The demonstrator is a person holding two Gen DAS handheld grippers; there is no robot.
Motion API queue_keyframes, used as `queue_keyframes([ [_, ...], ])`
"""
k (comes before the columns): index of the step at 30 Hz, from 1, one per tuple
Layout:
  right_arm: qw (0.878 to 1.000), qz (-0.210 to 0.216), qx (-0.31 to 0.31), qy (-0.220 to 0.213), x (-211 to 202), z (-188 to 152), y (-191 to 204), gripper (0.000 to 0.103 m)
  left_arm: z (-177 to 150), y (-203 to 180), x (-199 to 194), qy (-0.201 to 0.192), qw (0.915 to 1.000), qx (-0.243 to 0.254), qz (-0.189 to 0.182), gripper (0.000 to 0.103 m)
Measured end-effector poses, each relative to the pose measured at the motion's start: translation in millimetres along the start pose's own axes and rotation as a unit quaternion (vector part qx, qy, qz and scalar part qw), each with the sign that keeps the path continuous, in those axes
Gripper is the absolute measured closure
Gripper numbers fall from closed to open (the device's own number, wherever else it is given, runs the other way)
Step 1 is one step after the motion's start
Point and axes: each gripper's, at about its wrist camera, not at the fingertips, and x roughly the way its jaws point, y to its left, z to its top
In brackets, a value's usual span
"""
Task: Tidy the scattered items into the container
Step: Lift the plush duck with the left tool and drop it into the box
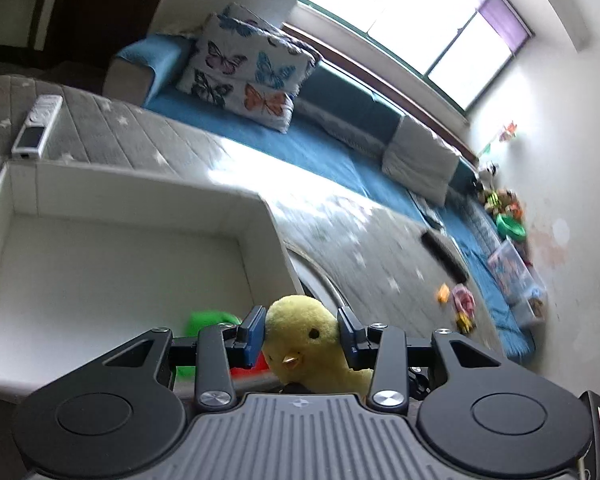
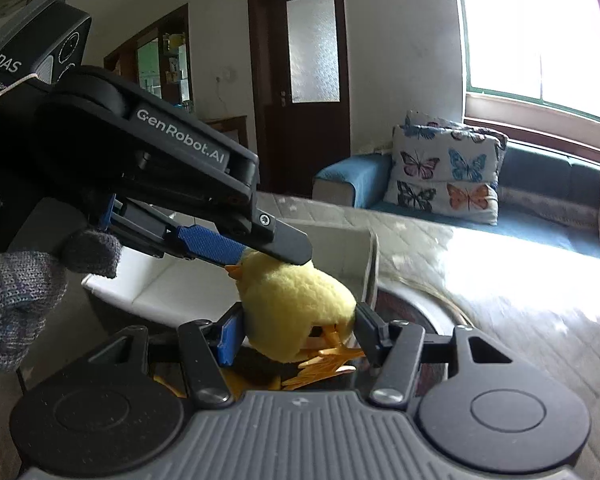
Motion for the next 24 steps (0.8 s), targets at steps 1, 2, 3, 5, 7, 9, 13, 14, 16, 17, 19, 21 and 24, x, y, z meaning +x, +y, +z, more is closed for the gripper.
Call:
queue_keyframes([
  [1, 1.000, 0.001, -0.001, 0.000, 6.8, 3.6, 0.6, 0.045, 4.7, 3.9, 2.1, -0.002, 1.0000, -0.003, 0.002, 0.061],
  [2, 1.000, 0.001, -0.002, -0.001, 13.5, 6.6, 1.3, 0.045, 8.0, 7.4, 4.4, -0.004, 1.0000, -0.005, 0.005, 0.061],
  [3, 1.000, 0.002, -0.003, 0.000, 20.1, 8.8, 1.7, 0.045, 11.2, 10.8, 6.8, -0.006, 0.9999, -0.006, 0.007, 0.061],
  [5, 1.000, 0.004, -0.004, 0.002, 32.8, 11.2, 2.0, 0.045, 16.6, 18.0, 12.8, -0.008, 0.9999, -0.010, 0.009, 0.062],
  [7, 1.000, 0.004, -0.007, 0.006, 44.2, 12.1, 1.7, 0.045, 20.5, 26.7, 18.4, -0.007, 0.9998, -0.015, 0.009, 0.062],
  [9, 1.000, 0.001, -0.014, 0.009, 53.0, 12.2, 2.7, 0.045, 22.5, 35.5, 24.6, -0.005, 0.9997, -0.023, 0.007, 0.062],
  [13, 0.999, -0.007, -0.027, 0.021, 70.9, 9.6, 4.4, 0.044, 22.2, 50.7, 35.7, -0.002, 0.9991, -0.041, 0.005, 0.062],
  [14, 0.999, -0.012, -0.031, 0.022, 73.8, 8.7, 4.9, 0.043, 21.6, 53.7, 37.0, -0.004, 0.9990, -0.045, 0.003, 0.062],
  [16, 0.999, -0.015, -0.035, 0.021, 75.8, 7.4, 6.4, 0.041, 20.8, 58.6, 37.6, -0.008, 0.9986, -0.053, 0.000, 0.062],
  [17, 0.999, -0.016, -0.033, 0.021, 76.2, 7.1, 6.5, 0.040, 20.6, 61.0, 37.9, -0.009, 0.9984, -0.056, -0.001, 0.063],
  [19, 0.999, -0.022, -0.033, 0.018, 74.8, 6.4, 7.0, 0.034, 20.7, 63.1, 37.7, -0.007, 0.9982, -0.060, 0.003, 0.064],
  [21, 0.999, -0.029, -0.033, 0.013, 71.5, 5.8, 8.2, 0.034, 20.3, 64.6, 35.9, -0.007, 0.9981, -0.060, 0.004, 0.064],
  [24, 0.999, -0.031, -0.032, 0.008, 65.8, 6.2, 9.1, 0.032, 18.3, 64.8, 30.2, -0.009, 0.9981, -0.060, 0.005, 0.064],
])
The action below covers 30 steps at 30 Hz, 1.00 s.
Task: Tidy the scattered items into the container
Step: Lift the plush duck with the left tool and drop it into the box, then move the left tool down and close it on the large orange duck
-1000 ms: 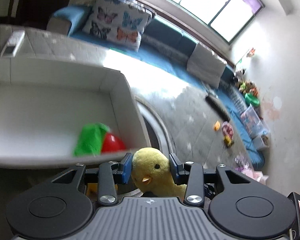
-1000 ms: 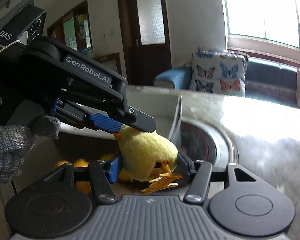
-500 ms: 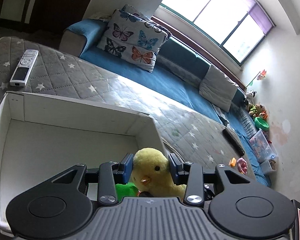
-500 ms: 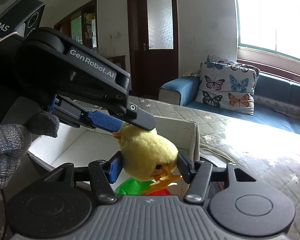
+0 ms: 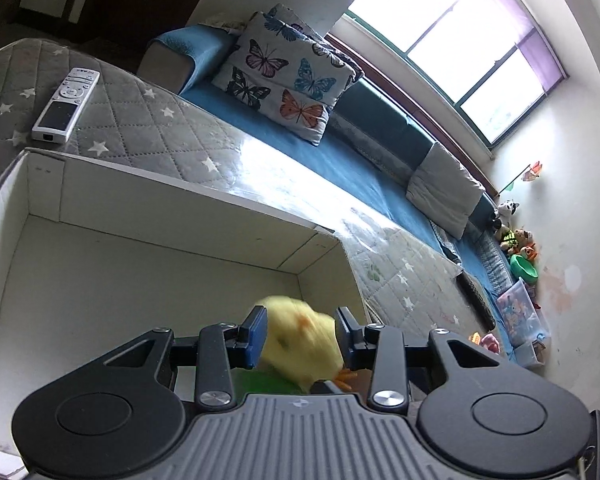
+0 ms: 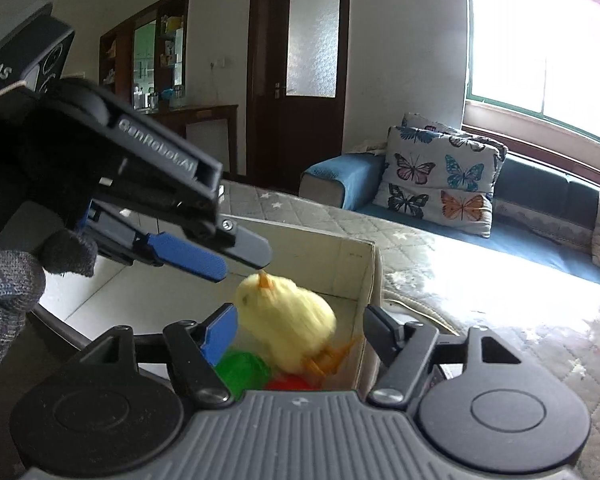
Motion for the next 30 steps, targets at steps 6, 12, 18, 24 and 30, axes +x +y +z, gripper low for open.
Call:
queue_keyframes([
  [6, 1.000, 0.001, -0.002, -0.002, -15.5, -6.5, 4.1, 0.030, -9.5, -6.5, -12.9, 0.002, 0.9999, 0.014, 0.006, 0.064],
  [12, 1.000, 0.013, 0.011, -0.006, -42.5, -16.8, 6.9, 0.022, -27.7, -17.8, -31.2, 0.002, 0.9992, 0.039, 0.008, 0.064],
  [18, 1.000, 0.026, 0.010, -0.010, -74.4, -35.1, 20.4, 0.011, -50.3, -21.2, -52.1, -0.001, 0.9985, 0.053, 0.010, 0.064],
  [24, 1.000, 0.029, -0.002, -0.006, -92.1, -49.0, 32.6, 0.000, -71.2, -20.3, -67.8, 0.004, 0.9979, 0.063, 0.016, 0.064],
  [30, 0.999, 0.046, -0.002, -0.001, -98.8, -53.1, 41.5, 0.000, -88.6, -18.9, -76.5, 0.007, 0.9969, 0.073, 0.028, 0.064],
])
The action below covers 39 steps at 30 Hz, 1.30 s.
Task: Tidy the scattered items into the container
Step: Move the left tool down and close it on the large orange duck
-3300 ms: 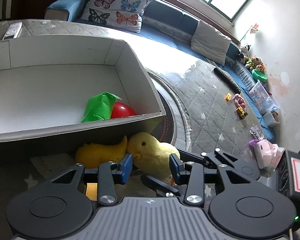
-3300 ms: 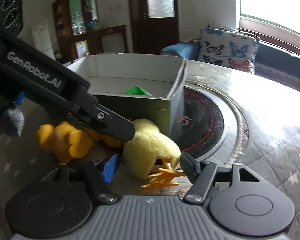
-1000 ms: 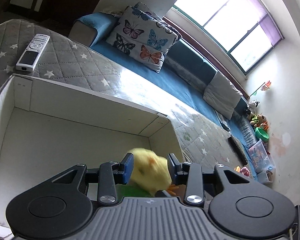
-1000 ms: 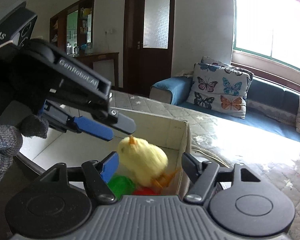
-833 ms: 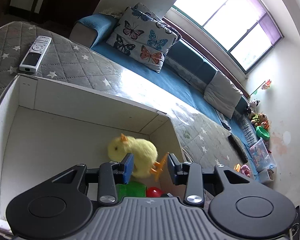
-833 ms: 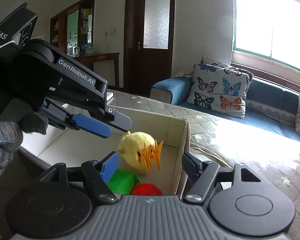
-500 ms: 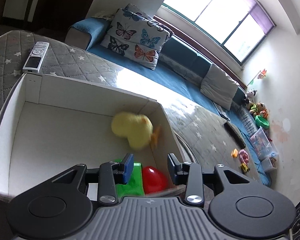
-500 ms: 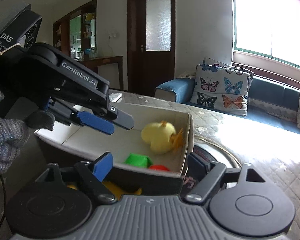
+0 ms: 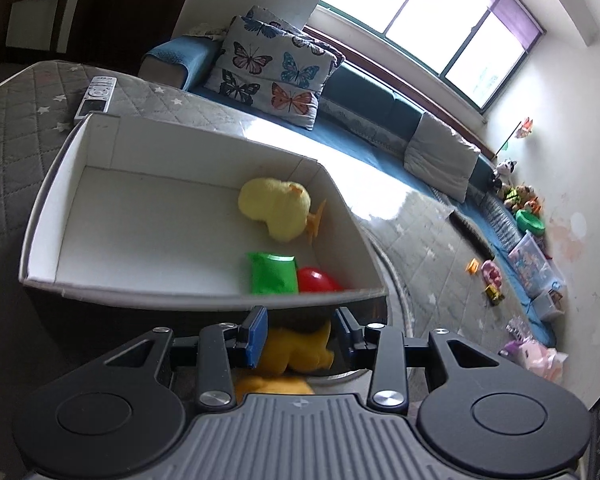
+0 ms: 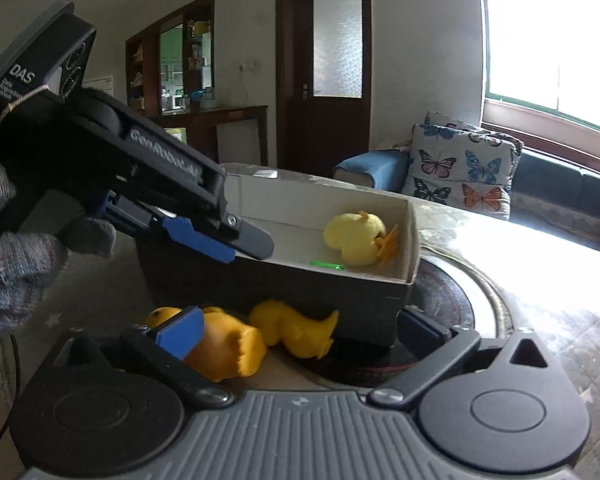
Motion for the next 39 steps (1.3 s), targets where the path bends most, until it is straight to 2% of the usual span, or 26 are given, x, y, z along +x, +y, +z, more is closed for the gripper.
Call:
queue_keyframes([
  [11, 0.999, 0.033, -0.003, 0.015, 9.9, -7.4, 14.9, 0.000, -19.6, 5.1, -15.9, -0.007, 0.9997, 0.012, 0.019, 0.064],
  [19, 0.998, 0.050, -0.010, 0.040, 23.0, -14.3, 22.9, 0.000, -31.9, 15.6, -27.1, -0.013, 0.9992, 0.008, 0.036, 0.064],
  [25, 0.997, 0.057, -0.024, 0.043, 28.5, -13.9, 27.6, 0.000, -39.5, 27.8, -37.2, -0.017, 0.9989, -0.004, 0.044, 0.064],
  [39, 0.993, 0.093, -0.042, 0.058, 47.9, -14.5, 40.2, 0.000, -49.4, 33.5, -40.8, -0.003, 0.9994, -0.016, 0.029, 0.064],
])
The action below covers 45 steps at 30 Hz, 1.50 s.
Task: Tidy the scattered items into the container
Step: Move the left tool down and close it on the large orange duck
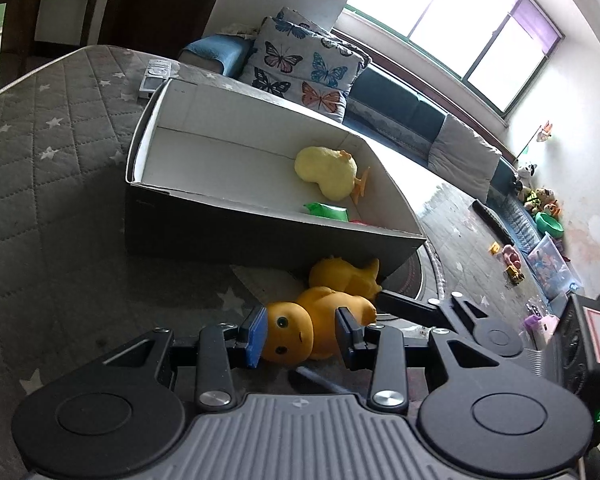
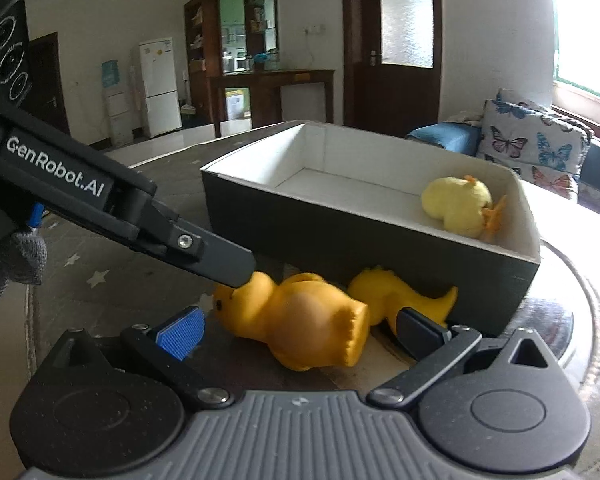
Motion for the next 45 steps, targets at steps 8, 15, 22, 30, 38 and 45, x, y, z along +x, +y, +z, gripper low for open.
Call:
queue_keyframes([
  [8, 1.000, 0.018, -0.019, -0.002, -4.3, -5.6, 13.9, 0.000, -3.0, 4.3, 7.7, 0.014, 0.9999, -0.005, 0.007, 0.064],
  [15, 0.999, 0.037, -0.027, -0.002, -19.2, -13.8, 24.2, 0.000, -3.9, 12.3, 7.8, 0.015, 0.9997, -0.013, 0.014, 0.064],
  [22, 0.999, 0.023, -0.023, -0.003, -22.3, -12.1, 21.5, 0.002, -5.7, 16.3, 9.6, 0.022, 0.9995, -0.018, 0.011, 0.064],
  [30, 1.000, 0.000, -0.012, 0.006, -14.0, -6.2, 5.7, 0.010, -4.9, 17.8, 12.9, 0.022, 0.9994, -0.026, 0.004, 0.064],
  [38, 1.000, 0.009, -0.011, 0.008, -2.2, -0.8, 1.3, 0.021, -1.8, 21.2, 18.2, 0.023, 0.9992, -0.034, -0.001, 0.062],
  [45, 1.000, 0.002, -0.020, 0.011, 4.8, -2.9, 6.7, 0.028, -0.7, 26.5, 21.8, 0.019, 0.9989, -0.042, -0.009, 0.061],
])
